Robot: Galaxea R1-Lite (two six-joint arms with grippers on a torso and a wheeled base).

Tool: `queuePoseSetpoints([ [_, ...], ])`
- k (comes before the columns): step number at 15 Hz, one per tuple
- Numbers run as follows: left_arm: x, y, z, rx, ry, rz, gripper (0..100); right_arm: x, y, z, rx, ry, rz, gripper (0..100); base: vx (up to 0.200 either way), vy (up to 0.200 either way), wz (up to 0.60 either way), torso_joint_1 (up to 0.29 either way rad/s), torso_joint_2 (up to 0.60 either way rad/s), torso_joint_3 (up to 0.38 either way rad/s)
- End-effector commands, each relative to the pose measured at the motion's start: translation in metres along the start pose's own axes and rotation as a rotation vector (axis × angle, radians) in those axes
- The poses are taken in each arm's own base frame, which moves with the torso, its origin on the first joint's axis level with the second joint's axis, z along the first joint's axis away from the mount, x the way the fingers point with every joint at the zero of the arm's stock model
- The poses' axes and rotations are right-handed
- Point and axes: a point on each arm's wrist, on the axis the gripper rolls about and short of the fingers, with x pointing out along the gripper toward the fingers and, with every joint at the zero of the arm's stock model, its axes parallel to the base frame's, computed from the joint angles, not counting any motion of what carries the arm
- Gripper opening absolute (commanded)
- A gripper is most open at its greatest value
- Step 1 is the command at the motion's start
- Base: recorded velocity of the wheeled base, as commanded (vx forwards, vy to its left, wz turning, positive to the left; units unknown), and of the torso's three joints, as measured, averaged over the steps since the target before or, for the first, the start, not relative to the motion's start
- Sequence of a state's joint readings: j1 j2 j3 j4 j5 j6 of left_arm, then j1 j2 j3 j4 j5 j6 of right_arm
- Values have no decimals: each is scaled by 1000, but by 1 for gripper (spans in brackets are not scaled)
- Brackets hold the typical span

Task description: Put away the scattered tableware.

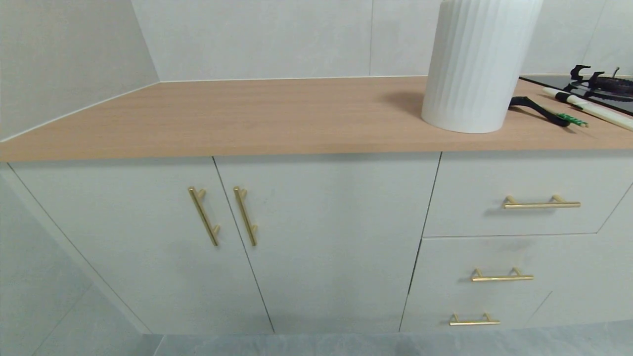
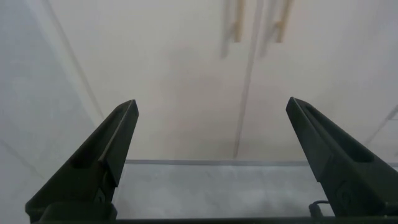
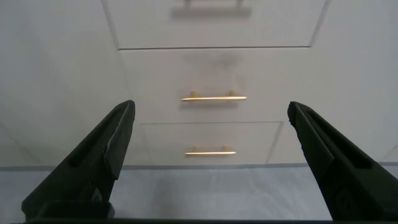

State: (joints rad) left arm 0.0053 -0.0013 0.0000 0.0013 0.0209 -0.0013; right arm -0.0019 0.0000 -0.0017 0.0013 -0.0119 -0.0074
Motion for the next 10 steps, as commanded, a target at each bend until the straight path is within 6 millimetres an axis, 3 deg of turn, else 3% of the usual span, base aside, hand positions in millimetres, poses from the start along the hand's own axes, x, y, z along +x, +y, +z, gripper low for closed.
queuePoseSetpoints([
  [1,0,0,0,0,2,1,100,0,0,0,0,0,-2,100,0,-200,0,7,2,2],
  [5,0,0,0,-2,2,1,100,0,0,0,0,2,-1,100,0,-200,0,4,4,2],
  [10,0,0,0,-2,2,1,100,0,0,0,0,2,0,100,0,0,0,0,0,0],
])
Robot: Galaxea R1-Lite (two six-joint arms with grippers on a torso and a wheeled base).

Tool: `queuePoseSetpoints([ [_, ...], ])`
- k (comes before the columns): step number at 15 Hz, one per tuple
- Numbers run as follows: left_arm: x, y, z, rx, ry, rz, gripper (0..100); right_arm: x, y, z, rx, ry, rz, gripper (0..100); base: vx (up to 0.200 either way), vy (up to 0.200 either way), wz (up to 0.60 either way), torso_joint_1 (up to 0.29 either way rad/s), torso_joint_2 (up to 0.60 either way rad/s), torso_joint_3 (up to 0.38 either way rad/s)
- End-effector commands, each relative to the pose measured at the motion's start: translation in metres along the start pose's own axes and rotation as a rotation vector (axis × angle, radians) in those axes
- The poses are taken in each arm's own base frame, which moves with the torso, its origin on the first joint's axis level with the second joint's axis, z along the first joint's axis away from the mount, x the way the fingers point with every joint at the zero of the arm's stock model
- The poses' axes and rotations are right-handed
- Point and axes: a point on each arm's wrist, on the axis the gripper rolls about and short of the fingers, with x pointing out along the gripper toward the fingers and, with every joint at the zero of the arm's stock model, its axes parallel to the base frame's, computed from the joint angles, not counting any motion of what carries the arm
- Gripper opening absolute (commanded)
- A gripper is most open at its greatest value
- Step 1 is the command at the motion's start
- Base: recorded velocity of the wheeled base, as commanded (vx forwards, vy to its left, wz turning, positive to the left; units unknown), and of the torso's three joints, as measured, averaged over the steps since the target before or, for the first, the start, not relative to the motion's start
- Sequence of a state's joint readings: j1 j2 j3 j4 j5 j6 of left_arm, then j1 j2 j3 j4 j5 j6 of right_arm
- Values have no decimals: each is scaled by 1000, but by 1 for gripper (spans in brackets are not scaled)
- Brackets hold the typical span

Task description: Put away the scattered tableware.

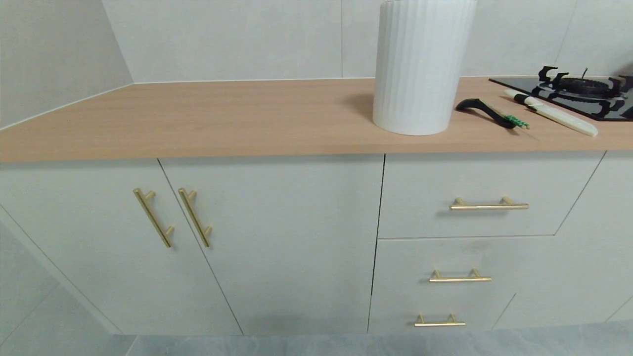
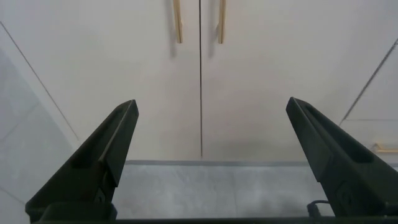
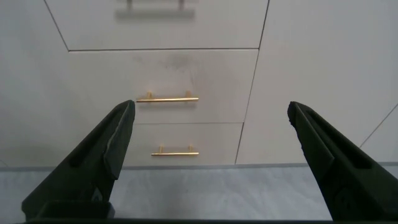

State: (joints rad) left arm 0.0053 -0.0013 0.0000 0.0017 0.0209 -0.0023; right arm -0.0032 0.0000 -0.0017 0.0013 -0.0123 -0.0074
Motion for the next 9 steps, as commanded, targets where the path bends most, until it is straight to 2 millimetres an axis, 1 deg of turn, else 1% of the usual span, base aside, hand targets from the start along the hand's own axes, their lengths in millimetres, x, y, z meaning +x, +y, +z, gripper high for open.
queuePoseSetpoints([
  [1,0,0,0,-1,1,1,100,0,0,0,0,2,2,100,0,0,0,0,0,0],
  [2,0,0,0,-1,1,1,100,0,0,0,0,2,0,100,0,0,0,0,0,0],
  [9,0,0,0,-1,1,1,100,0,0,0,0,2,2,100,-200,0,0,6,1,0],
])
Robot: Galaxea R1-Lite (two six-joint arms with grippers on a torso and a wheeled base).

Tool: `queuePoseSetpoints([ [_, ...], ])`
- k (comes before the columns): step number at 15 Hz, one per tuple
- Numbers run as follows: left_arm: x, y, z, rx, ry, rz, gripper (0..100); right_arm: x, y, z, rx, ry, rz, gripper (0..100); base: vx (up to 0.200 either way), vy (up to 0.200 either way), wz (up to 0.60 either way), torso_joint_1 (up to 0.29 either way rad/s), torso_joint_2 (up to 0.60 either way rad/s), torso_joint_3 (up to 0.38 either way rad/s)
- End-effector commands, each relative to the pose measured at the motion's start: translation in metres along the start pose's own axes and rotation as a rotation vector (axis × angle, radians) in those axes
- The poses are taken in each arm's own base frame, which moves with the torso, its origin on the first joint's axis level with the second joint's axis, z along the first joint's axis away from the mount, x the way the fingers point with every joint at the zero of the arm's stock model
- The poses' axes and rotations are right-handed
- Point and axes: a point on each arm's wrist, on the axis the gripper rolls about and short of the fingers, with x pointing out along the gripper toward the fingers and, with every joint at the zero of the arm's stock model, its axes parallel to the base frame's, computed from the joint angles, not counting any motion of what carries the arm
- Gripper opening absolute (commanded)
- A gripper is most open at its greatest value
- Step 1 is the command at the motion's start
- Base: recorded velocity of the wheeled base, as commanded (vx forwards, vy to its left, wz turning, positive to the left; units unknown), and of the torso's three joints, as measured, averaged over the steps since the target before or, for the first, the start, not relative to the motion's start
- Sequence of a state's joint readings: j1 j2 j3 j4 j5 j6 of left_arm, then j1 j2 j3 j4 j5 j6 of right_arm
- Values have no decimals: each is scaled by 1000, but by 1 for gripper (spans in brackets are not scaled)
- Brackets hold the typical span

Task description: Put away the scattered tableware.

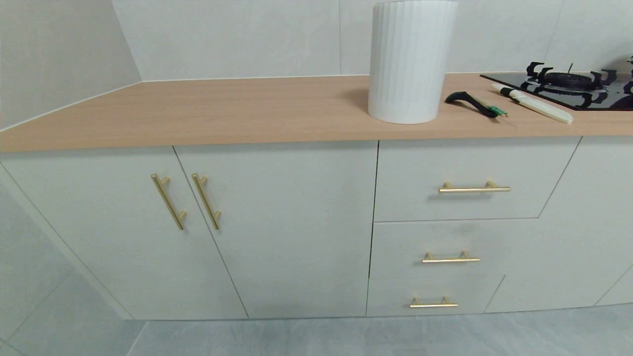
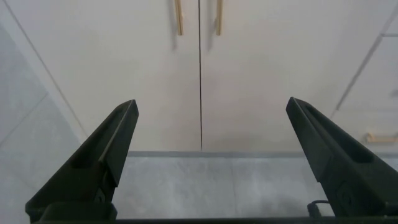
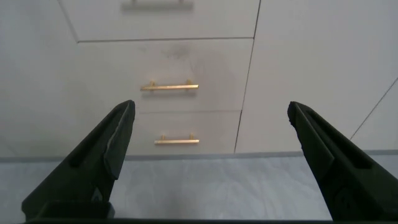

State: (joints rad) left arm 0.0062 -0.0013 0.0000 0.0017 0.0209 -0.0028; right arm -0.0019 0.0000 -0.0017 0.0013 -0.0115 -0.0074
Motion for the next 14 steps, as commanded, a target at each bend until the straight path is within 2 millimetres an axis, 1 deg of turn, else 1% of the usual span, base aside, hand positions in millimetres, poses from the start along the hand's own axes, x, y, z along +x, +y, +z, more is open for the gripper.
queuePoseSetpoints([
  [1,0,0,0,0,1,1,100,0,0,0,0,2,0,100,0,0,0,0,0,0],
  [8,0,0,0,0,1,1,100,0,0,1,-9,-3,6,100,0,0,0,0,0,0],
  [9,0,0,0,0,1,1,100,-1,0,10,-5,-20,12,100,0,0,0,0,0,0],
  [10,0,0,0,0,1,1,100,-3,0,37,24,-56,40,100,0,0,0,0,0,0],
  [11,0,0,0,0,1,1,100,-1,-1,54,44,-52,74,100,0,0,0,0,0,0],
  [12,0,0,0,0,1,1,100,6,-1,65,40,-14,113,100,0,0,0,0,0,0],
  [14,0,0,0,0,1,1,100,35,3,77,26,163,196,100,0,0,0,0,0,0],
])
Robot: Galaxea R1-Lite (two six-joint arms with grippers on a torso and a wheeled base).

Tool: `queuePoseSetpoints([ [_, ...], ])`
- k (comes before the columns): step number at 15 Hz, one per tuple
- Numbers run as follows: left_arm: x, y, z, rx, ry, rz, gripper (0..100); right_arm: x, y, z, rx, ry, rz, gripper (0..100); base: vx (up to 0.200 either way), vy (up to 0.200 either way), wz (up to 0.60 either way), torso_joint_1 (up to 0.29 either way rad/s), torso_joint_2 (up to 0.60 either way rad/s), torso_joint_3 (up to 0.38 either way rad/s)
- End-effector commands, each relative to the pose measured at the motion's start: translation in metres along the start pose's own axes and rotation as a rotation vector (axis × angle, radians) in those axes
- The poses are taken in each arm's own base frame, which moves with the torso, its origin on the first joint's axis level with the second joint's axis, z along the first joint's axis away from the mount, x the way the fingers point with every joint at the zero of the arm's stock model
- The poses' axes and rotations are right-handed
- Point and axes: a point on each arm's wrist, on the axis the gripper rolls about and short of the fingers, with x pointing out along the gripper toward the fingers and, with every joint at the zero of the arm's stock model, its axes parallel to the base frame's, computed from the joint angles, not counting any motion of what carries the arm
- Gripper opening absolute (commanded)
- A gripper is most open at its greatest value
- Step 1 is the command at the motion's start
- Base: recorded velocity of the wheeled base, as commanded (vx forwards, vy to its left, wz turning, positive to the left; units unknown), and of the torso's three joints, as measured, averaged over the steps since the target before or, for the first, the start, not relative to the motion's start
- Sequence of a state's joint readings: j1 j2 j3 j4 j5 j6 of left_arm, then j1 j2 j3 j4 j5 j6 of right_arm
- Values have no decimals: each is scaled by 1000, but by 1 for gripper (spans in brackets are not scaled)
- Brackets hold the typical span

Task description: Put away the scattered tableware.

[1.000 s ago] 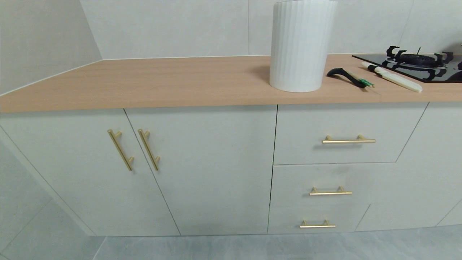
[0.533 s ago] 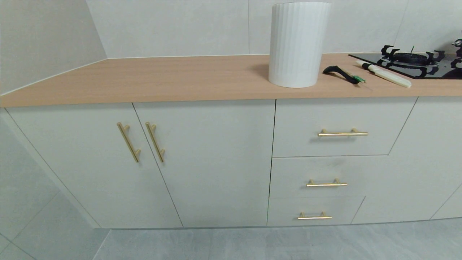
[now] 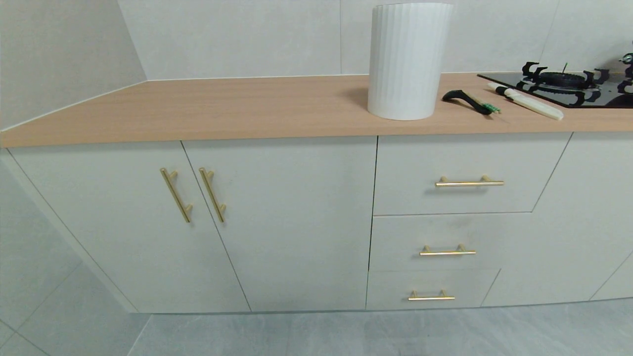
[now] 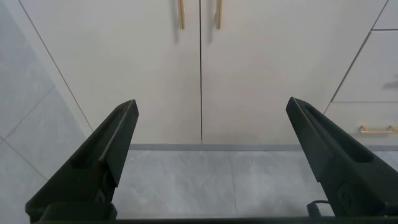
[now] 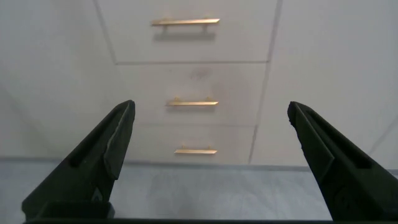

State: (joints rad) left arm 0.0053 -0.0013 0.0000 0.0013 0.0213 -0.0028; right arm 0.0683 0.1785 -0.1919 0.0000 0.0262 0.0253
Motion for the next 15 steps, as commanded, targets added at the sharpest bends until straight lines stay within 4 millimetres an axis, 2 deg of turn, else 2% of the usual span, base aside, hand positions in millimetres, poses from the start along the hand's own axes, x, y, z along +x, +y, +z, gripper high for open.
queuePoseSetpoints([
  [1,0,0,0,0,2,1,100,48,2,20,2,271,93,100,0,0,0,0,0,0],
  [3,0,0,0,0,2,1,100,89,5,23,6,440,114,100,0,0,0,0,0,0],
  [4,0,0,0,0,2,1,100,99,6,23,7,469,122,100,0,0,0,0,0,0],
  [6,0,0,0,0,2,1,100,158,10,14,3,626,119,100,0,0,0,0,0,0],
  [11,0,0,0,0,2,1,100,279,15,-18,0,670,99,100,0,0,0,0,0,0],
  [12,0,0,0,0,2,1,100,298,15,-23,-4,666,84,100,0,0,0,0,0,0],
  [15,0,0,0,0,2,1,100,323,15,-45,-5,677,81,100,0,0,0,0,0,0],
])
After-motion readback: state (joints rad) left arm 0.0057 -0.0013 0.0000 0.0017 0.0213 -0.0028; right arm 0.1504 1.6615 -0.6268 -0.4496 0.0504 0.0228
